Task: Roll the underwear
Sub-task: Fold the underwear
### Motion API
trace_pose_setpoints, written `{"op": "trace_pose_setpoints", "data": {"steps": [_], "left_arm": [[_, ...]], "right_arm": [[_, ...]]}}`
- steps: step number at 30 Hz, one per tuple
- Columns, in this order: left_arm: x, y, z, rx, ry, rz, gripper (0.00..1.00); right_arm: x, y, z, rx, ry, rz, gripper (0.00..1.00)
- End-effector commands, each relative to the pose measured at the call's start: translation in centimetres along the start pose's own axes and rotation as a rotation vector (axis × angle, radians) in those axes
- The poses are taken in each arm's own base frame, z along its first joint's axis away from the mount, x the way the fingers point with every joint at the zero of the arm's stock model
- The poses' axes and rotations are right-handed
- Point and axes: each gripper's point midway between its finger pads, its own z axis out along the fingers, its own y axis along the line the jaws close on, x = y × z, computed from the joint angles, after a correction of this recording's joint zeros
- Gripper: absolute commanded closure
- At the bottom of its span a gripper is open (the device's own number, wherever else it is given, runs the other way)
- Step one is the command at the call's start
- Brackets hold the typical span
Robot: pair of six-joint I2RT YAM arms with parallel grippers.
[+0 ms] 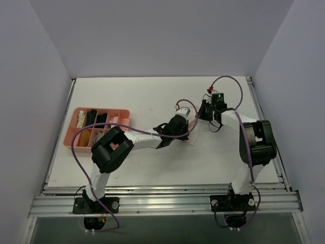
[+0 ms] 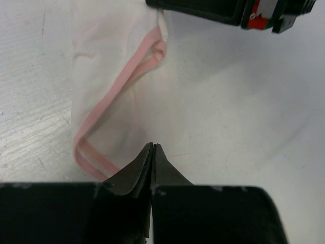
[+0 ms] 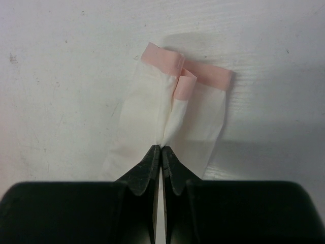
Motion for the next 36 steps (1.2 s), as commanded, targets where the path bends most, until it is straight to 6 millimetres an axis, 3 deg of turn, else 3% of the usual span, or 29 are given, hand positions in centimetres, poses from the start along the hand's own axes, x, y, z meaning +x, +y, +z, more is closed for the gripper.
{"op": "trace_pose_setpoints", "data": {"steps": [1, 6, 13, 25, 29, 36], "left_arm": [[-3.8, -2.5, -0.5, 0.068, -0.096, -0.002, 0.95], [-3.7, -3.3, 0.9, 0.116, -0.149, 0.015, 0.98], [-1.8, -3.0, 2.9, 0.146, -0.163, -0.002, 0.98], [1.6, 0.3, 4.8, 0.022, -0.102, -0.015, 0.98], [1.9, 0.8, 4.9, 0.003, -0.098, -0.029, 0.98], [2.7, 1.5, 5.2, -0.022, -0.085, -0.033, 0.98]], "right_arm": [[-1.1, 0.6, -1.0, -0.016, -0.04, 0.003, 1.0], [-0.9, 0.7, -0.9, -0.027, -0.038, 0.007, 1.0], [-0.6, 0.7, -0.9, -0.027, -0.036, 0.004, 1.0], [-1.2, 1.1, -1.9, -0.025, -0.052, 0.009, 1.0], [-1.2, 0.9, -2.4, -0.004, -0.062, 0.017, 1.0], [-0.2, -0.8, -2.6, 0.052, -0.058, 0.042, 1.0]]}}
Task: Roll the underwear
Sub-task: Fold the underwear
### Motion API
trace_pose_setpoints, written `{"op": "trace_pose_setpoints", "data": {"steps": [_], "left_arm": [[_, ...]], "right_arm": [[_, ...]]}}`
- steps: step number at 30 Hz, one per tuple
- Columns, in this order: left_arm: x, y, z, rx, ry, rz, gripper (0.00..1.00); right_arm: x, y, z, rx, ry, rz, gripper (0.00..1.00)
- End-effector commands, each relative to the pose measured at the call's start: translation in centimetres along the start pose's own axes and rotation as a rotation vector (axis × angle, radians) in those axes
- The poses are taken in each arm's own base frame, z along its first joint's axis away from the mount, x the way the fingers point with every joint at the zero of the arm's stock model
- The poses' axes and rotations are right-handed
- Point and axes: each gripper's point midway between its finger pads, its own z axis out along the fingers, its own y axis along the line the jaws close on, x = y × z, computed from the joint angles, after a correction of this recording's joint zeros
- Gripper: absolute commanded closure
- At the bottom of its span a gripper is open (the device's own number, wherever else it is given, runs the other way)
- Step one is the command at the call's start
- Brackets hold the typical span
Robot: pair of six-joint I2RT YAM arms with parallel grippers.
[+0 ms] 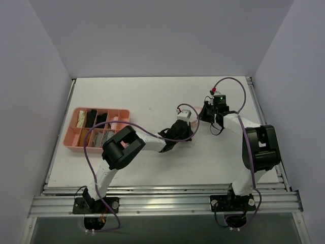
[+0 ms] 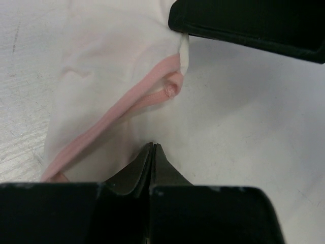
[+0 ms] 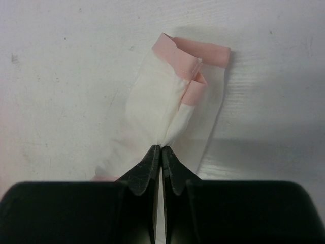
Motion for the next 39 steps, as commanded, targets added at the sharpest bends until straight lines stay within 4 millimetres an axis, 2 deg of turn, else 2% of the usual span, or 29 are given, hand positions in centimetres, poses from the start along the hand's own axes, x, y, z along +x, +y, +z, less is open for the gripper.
{"op": "trace_pose_setpoints", "data": {"steps": [1, 8, 16, 24, 30, 35, 36, 39], "left_arm": [[1.8, 1.8, 0.7, -0.064, 0.029, 0.005, 0.98], [1.8, 2.2, 0.7, -0.082, 0.029, -0.003, 0.98], [2.1, 2.4, 0.7, -0.083, 0.032, -0.012, 0.98], [2.1, 2.4, 0.6, -0.083, 0.035, -0.013, 0.98], [1.7, 1.6, -0.1, -0.048, 0.038, -0.014, 0.96], [-1.0, -0.5, -1.9, 0.021, -0.003, -0.017, 0.85], [-1.8, -1.0, -2.7, 0.032, -0.021, -0.017, 0.78], [-3.9, -2.3, -4.0, 0.07, -0.059, -0.019, 0.72]], "right_arm": [[-0.4, -1.1, -0.7, 0.046, -0.022, 0.025, 1.0], [0.4, -2.2, -0.8, 0.085, -0.041, 0.076, 1.0], [1.6, -3.7, 0.0, 0.119, -0.028, 0.102, 1.0], [2.5, -4.3, 0.5, 0.133, -0.021, 0.129, 1.0], [3.1, -4.7, 1.1, 0.136, -0.001, 0.131, 1.0], [3.2, -5.1, 1.3, 0.138, 0.0, 0.142, 0.95], [3.3, -5.1, 1.4, 0.135, 0.003, 0.139, 0.95], [3.3, -5.0, 1.5, 0.129, 0.004, 0.138, 0.93]]}}
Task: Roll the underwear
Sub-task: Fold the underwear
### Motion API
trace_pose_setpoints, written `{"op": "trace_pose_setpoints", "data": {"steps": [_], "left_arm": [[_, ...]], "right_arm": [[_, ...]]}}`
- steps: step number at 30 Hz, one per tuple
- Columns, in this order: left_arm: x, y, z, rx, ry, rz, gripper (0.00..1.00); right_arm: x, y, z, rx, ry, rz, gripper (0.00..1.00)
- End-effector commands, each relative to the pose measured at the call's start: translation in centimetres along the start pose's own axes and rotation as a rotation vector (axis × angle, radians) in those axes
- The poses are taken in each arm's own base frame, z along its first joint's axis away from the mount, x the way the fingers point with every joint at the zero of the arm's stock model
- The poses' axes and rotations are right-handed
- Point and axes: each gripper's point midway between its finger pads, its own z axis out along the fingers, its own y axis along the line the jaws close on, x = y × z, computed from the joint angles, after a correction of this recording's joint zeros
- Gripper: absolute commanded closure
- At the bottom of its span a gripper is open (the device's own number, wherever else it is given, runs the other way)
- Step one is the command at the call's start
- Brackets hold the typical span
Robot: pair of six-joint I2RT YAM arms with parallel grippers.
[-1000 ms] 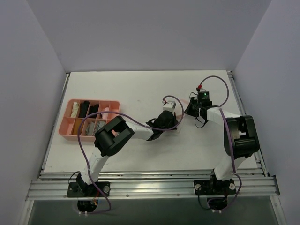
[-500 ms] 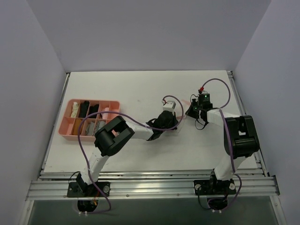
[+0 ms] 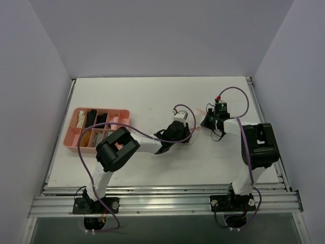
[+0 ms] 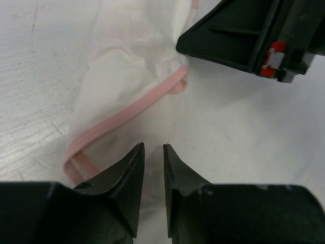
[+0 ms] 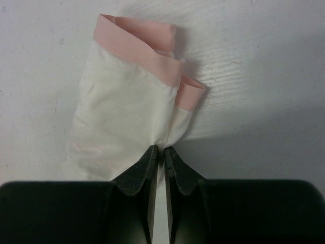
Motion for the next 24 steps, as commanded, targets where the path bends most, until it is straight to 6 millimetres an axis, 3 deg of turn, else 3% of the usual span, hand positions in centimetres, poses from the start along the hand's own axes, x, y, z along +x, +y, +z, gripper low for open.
{"op": "trace_pose_setpoints", "data": {"steps": [1, 3, 8, 14, 24], "left_arm": [[-4.4, -3.1, -2.4, 0.083, -0.073, 0.0, 0.69], [-5.5, -4.0, -2.8, 0.105, -0.084, 0.008, 0.62], [-8.4, -5.3, -2.6, 0.128, -0.109, 0.036, 0.6], [-9.9, -4.2, -0.1, 0.1, -0.091, 0.032, 0.6], [-6.7, -1.8, 3.7, 0.074, -0.02, 0.028, 0.6]], "right_arm": [[-0.1, -0.5, 0.4, 0.005, -0.007, 0.004, 0.92], [0.0, -0.3, 0.4, -0.01, -0.001, -0.002, 0.91], [-0.1, 0.3, 0.3, -0.035, -0.004, 0.007, 0.87], [-0.7, 0.9, -0.7, -0.052, -0.031, 0.029, 0.84], [-2.2, 1.0, -3.1, -0.007, -0.075, 0.061, 0.82]]}}
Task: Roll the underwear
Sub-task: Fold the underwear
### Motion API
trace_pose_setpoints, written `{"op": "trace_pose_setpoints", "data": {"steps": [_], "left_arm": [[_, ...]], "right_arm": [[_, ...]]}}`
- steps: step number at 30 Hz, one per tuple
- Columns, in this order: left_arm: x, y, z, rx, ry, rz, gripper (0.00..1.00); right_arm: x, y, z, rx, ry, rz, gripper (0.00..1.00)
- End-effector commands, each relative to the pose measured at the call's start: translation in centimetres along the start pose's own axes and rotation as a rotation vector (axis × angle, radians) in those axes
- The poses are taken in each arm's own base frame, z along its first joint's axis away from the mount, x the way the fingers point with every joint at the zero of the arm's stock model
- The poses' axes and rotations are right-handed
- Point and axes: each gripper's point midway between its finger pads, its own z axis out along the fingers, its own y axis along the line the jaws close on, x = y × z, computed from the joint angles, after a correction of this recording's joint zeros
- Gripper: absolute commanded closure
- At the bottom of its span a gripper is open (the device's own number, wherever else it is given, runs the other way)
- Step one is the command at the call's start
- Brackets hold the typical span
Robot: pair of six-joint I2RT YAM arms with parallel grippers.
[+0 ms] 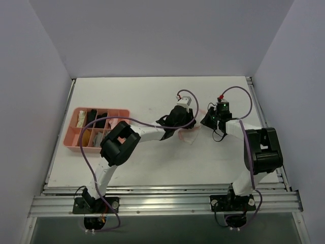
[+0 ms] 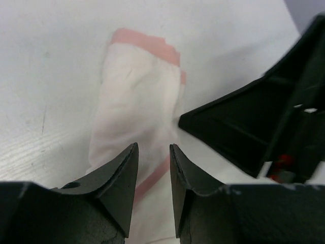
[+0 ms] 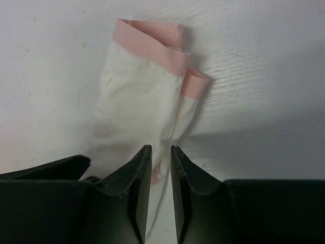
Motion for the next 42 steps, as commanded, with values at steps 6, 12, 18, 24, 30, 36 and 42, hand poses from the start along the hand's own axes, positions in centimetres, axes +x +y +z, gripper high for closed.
{"op": "trace_pose_setpoints", "data": {"steps": [6, 12, 18, 24, 30, 36, 42], "left_arm": [[2.7, 1.0, 1.5, -0.001, 0.056, 0.021, 0.6], [3.5, 1.8, 1.4, -0.009, 0.06, 0.015, 0.6], [4.0, 2.1, 1.5, -0.006, 0.07, 0.014, 0.6], [5.1, 2.5, 1.4, 0.004, 0.086, 0.015, 0.6], [5.8, 2.7, 0.4, 0.015, 0.101, 0.018, 0.6], [5.4, 2.5, -0.2, 0.016, 0.103, 0.036, 0.6], [5.3, 2.6, -0.3, 0.012, 0.104, 0.041, 0.6]], "right_arm": [[-4.2, 0.4, -3.1, 0.055, -0.105, 0.015, 0.82], [-7.0, 1.6, -1.5, 0.009, -0.138, 0.001, 0.82], [-7.0, 1.1, 1.8, 0.013, -0.11, -0.001, 0.83], [-4.8, -0.7, 4.9, 0.05, -0.041, 0.001, 0.84], [-6.2, -1.0, 3.8, 0.098, -0.079, -0.03, 0.85], [-6.5, 2.7, 1.3, 0.033, -0.107, -0.086, 0.84], [-3.9, 5.5, 2.5, -0.03, -0.075, -0.115, 0.84]]}}
